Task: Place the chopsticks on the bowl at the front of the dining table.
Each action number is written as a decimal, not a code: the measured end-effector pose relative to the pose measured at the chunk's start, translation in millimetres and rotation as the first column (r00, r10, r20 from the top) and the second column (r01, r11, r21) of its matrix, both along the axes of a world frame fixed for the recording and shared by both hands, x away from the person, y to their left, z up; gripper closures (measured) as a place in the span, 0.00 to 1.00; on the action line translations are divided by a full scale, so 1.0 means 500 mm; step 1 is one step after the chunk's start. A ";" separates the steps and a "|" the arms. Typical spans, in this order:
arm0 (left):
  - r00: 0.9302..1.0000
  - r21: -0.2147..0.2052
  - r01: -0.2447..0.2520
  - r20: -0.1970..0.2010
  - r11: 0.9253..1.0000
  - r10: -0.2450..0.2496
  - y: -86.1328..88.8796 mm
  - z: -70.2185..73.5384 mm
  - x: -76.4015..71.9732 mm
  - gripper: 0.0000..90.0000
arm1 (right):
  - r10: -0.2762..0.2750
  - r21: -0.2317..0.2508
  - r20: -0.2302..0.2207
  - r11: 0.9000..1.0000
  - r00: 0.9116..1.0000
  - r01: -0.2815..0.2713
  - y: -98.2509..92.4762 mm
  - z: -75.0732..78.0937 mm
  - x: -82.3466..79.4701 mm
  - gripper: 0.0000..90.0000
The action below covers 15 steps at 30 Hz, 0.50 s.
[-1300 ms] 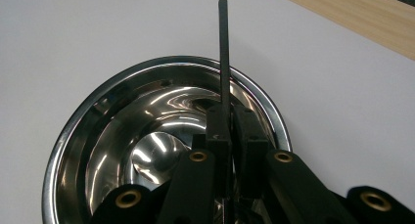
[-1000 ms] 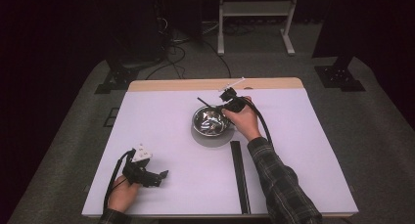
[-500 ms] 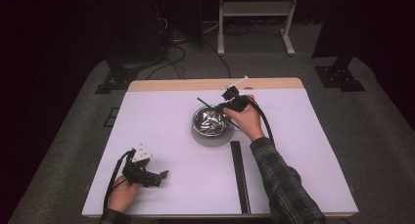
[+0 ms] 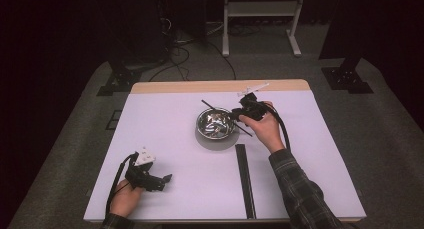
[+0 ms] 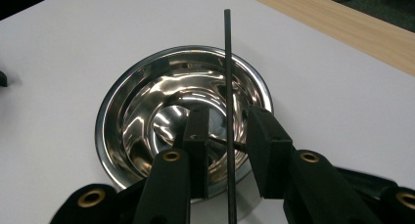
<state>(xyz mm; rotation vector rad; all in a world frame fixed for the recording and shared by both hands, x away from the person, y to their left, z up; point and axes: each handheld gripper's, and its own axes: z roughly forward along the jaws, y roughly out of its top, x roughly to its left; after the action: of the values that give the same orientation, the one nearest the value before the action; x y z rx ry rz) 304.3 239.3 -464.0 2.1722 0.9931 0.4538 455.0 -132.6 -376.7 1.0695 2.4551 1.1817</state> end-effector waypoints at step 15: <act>1.000 0.004 0.002 -0.001 1.000 -0.002 0.001 0.001 0.000 0.00 | 0.003 0.047 0.018 0.999 1.000 -0.004 -0.074 0.009 -0.065 0.64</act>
<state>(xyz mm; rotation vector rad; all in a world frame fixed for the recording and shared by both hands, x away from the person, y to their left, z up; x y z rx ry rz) 304.4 239.6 -463.6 2.1769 0.9919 0.4538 422.6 -169.9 -372.1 1.0630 2.4284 1.2499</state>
